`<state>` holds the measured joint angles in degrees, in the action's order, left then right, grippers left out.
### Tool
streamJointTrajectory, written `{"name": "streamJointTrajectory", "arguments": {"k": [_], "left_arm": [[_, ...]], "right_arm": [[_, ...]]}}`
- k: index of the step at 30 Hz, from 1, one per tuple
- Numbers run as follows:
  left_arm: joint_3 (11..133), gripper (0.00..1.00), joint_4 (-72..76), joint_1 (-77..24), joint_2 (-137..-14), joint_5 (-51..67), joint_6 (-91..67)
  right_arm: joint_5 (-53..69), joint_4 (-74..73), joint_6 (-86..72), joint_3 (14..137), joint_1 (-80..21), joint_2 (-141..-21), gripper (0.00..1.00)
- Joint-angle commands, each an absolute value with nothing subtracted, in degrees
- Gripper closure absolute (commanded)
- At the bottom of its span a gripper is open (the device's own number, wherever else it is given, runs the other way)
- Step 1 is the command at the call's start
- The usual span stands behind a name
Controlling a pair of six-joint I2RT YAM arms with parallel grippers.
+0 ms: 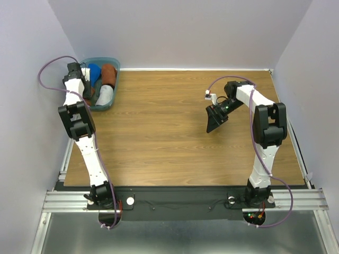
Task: Roll the towels
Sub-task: Place the rolled towel into the container
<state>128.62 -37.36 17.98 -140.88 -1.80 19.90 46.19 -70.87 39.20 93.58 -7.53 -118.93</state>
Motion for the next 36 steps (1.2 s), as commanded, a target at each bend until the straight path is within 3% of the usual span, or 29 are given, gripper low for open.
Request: {"name": "streamJointTrajectory", "arguments": {"k": [1, 7, 10, 12, 13, 14, 15, 16, 19, 21, 23, 24, 33, 35, 36], "left_arm": [[125.3, 1.00, -34.5, 18.3, -139.7, -0.9, 17.1], [119.5, 1.00, -29.5, 18.3, -138.4, -1.5, 16.3], [120.3, 0.89, -29.9, 18.4, -139.1, -0.4, 16.2], [122.5, 0.77, -32.4, 18.3, -139.5, -0.3, 15.5], [122.6, 0.66, -33.0, 18.3, -138.8, -0.3, 15.6], [122.6, 0.66, -33.1, 18.3, -138.8, -0.3, 15.6], [122.3, 0.52, -33.1, 18.3, -137.6, -0.3, 16.3], [121.8, 0.45, -33.0, 18.3, -136.9, 1.3, 16.7], [121.2, 0.41, -33.2, 18.3, -134.7, 1.4, 17.8], [121.3, 0.30, -33.6, 18.3, -133.3, 1.3, 18.3], [121.7, 0.28, -34.1, 18.3, -132.5, 1.1, 19.2], [121.9, 0.14, -34.2, 18.4, -131.8, 1.0, 19.4], [130.2, 0.12, -38.6, 18.1, -128.9, 1.3, 22.0], [131.0, 0.01, -38.3, 18.0, -127.5, 1.6, 22.7], [130.9, 0.01, -37.6, 17.9, -126.5, 1.6, 22.9]], "right_arm": [[45.4, -69.7, 39.4, 93.1, -7.2, -117.2, 0.00], [45.9, -69.7, 39.5, 92.5, -7.1, -117.5, 0.00], [45.7, -69.7, 39.5, 92.5, -7.1, -117.2, 0.00], [45.4, -69.7, 39.5, 92.4, -7.1, -116.6, 0.00], [45.5, -69.7, 39.6, 92.4, -7.1, -116.6, 0.00], [45.5, -69.7, 39.6, 92.3, -7.0, -116.5, 0.00], [45.5, -69.8, 39.5, 92.4, -7.0, -116.5, 0.00], [45.5, -69.8, 39.5, 92.4, -7.1, -116.5, 0.00], [45.8, -69.7, 39.5, 92.5, -7.0, -116.3, 0.00], [46.1, -69.8, 39.4, 92.8, -7.0, -116.3, 0.00], [46.3, -69.8, 39.3, 92.9, -7.0, -116.2, 0.00], [46.4, -69.8, 39.3, 93.1, -7.1, -116.2, 0.00], [47.3, -69.9, 39.2, 93.8, -7.1, -115.5, 0.00], [47.4, -69.8, 38.9, 94.2, -7.1, -115.1, 0.00], [47.3, -69.8, 38.8, 94.5, -7.0, -114.9, 0.00]]}}
